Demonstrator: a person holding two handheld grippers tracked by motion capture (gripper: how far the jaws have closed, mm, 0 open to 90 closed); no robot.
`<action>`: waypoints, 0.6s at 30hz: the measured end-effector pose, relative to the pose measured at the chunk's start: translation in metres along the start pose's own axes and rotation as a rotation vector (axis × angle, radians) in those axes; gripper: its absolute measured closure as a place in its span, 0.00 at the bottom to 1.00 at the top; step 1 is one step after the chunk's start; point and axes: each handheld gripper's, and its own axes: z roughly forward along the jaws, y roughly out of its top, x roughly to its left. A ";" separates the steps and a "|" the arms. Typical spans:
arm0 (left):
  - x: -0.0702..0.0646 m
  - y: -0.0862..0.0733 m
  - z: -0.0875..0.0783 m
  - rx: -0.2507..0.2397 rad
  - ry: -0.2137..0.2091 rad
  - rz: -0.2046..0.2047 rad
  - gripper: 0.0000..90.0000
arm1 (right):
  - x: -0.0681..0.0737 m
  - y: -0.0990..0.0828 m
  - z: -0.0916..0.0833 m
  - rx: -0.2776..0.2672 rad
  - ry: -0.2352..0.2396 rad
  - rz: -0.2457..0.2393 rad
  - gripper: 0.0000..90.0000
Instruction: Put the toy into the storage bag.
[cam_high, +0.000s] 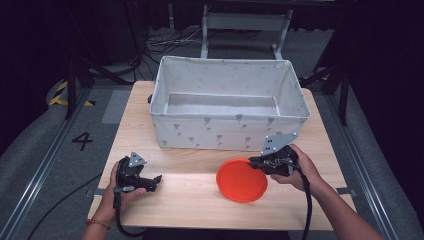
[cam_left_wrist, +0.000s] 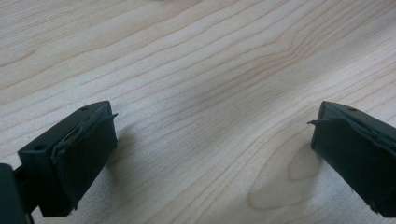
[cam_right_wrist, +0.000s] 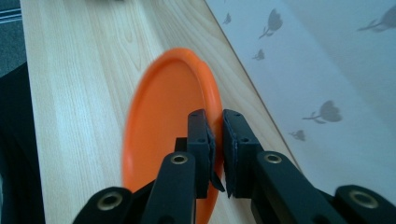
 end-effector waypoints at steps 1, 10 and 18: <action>0.000 0.000 0.000 0.001 0.000 0.000 0.01 | 0.000 0.001 -0.004 -0.013 -0.002 0.001 0.92; 0.000 0.000 0.000 0.002 -0.001 -0.001 0.01 | 0.004 0.007 -0.034 -0.016 -0.052 -0.049 0.92; 0.000 0.000 0.000 0.002 -0.001 -0.001 0.01 | 0.004 0.004 -0.064 -0.017 -0.081 -0.058 0.92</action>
